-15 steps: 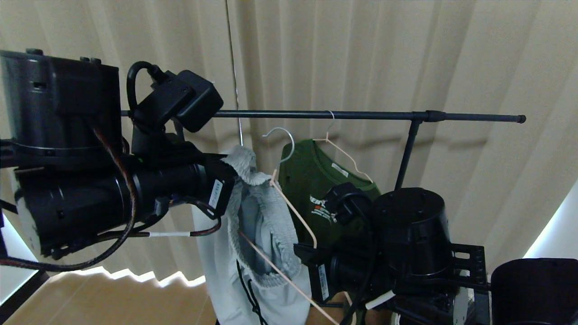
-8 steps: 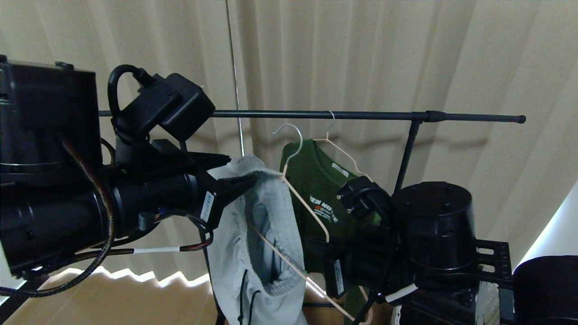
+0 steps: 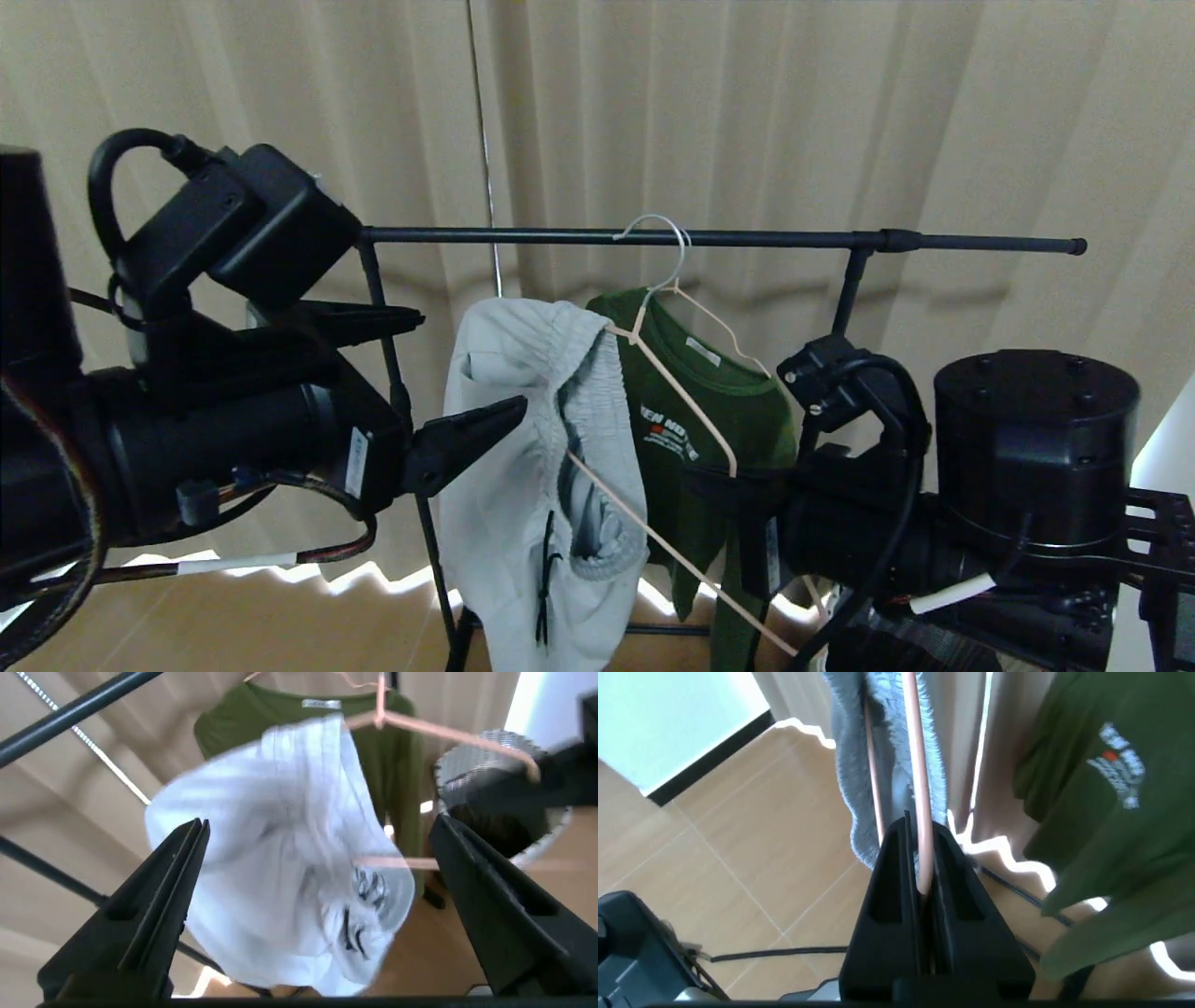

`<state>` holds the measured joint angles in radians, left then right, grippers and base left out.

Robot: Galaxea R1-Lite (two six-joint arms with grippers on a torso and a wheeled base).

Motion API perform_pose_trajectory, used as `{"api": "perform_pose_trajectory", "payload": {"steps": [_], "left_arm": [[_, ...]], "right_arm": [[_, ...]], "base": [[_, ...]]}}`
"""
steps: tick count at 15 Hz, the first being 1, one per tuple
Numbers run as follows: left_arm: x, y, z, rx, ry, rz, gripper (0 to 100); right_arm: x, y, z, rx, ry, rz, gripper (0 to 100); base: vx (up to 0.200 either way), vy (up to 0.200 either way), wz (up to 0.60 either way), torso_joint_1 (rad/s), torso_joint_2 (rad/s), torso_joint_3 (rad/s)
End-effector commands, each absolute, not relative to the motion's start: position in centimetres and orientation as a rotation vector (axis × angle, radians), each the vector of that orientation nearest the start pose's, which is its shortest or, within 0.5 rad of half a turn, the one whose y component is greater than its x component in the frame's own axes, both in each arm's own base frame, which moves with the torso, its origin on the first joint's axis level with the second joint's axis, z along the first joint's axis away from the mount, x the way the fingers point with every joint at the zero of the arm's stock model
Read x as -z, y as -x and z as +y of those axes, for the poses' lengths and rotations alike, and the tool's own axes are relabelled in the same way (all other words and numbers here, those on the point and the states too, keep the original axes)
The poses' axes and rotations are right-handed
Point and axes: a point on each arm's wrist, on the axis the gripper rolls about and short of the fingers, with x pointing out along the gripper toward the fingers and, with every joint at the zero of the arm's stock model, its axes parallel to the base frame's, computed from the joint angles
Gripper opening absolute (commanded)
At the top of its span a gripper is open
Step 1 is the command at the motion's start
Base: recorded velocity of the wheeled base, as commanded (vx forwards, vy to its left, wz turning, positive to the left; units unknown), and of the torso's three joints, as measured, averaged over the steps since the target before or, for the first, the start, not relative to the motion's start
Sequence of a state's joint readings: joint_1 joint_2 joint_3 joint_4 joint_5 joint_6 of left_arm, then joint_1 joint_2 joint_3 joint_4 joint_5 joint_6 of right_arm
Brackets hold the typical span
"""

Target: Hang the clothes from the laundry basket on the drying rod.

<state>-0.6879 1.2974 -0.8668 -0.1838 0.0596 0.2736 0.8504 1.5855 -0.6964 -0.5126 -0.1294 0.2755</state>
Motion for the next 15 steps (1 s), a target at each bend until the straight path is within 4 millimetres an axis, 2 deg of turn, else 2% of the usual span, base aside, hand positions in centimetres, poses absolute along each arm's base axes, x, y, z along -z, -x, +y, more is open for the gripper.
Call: {"api": "perform_pose_trajectory", "payload": {"steps": [1,3,5,10,13,15], "left_arm": [[-26.2,-15.7,-11.3,0.623,-0.405,0.108,100],[-26.2,-17.1,-9.5,0.663,-0.538,0.041,100],[-26.4,-18.0,-8.6,0.737,-0.589,-0.039,100],[-24.9,-20.9,-10.5,0.851,-0.738,-0.087,100],[-24.7,-23.0,-11.5,0.861,-0.829,-0.111,100],[-24.7,-23.5,-11.8,0.864,-0.846,-0.122,100]], "right_arm": [[-18.6,-16.8,17.8,-0.690,-0.057,0.379,0],[-19.0,-15.6,15.1,-0.779,0.029,0.329,0],[-18.8,-15.3,14.0,-0.809,0.062,0.316,0],[-18.6,-15.3,14.2,-0.889,0.085,0.317,0],[-18.3,-15.4,14.5,-0.922,0.104,0.323,0],[-18.3,-15.3,14.8,-0.973,0.102,0.329,0]], "base": [[0.000,0.000,0.00,0.000,0.00,0.000],[0.000,0.000,0.00,0.000,0.00,0.000],[0.000,0.000,0.00,0.000,0.00,0.000],[0.000,0.000,0.00,0.000,0.00,0.000],[0.000,0.000,0.00,0.000,0.00,0.000],[0.000,0.000,0.00,0.000,0.00,0.000]]}}
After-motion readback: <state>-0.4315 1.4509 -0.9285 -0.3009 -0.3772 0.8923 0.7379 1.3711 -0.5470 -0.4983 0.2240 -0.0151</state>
